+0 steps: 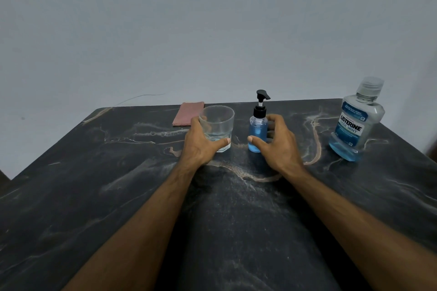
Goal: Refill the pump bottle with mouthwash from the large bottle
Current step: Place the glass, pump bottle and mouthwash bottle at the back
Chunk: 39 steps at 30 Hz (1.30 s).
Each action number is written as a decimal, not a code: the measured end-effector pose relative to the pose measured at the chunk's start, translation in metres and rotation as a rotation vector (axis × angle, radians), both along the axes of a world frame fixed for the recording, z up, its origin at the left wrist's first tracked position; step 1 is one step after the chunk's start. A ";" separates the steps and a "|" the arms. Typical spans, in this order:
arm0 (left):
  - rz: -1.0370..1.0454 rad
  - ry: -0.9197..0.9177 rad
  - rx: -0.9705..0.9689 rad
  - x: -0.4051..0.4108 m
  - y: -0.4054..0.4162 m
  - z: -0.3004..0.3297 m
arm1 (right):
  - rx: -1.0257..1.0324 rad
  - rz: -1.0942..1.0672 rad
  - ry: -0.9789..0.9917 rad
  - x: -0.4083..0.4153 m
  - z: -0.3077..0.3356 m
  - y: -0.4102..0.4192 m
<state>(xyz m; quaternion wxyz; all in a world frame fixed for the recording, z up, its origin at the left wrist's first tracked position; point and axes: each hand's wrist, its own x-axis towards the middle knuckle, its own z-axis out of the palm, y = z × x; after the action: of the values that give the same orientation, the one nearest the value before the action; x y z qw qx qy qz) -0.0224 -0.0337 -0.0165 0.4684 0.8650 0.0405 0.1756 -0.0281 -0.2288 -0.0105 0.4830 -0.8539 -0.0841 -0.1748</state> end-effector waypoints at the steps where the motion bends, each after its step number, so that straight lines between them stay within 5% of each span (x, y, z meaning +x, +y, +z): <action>1: 0.002 -0.005 -0.005 0.007 0.000 0.000 | -0.002 -0.007 -0.007 0.008 0.000 0.002; 17: 0.059 -0.061 0.028 0.129 0.006 -0.001 | 0.013 -0.079 -0.105 0.150 -0.015 0.013; 39: 0.127 -0.064 0.008 0.158 -0.001 -0.015 | -0.113 -0.122 0.067 0.183 -0.019 0.017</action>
<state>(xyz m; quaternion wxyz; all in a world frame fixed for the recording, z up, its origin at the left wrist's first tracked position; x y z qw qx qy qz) 0.1351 -0.0346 -0.0320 0.4539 0.8564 0.0795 0.2328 0.1546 -0.2113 -0.0300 0.4249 -0.8887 -0.0253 -0.1703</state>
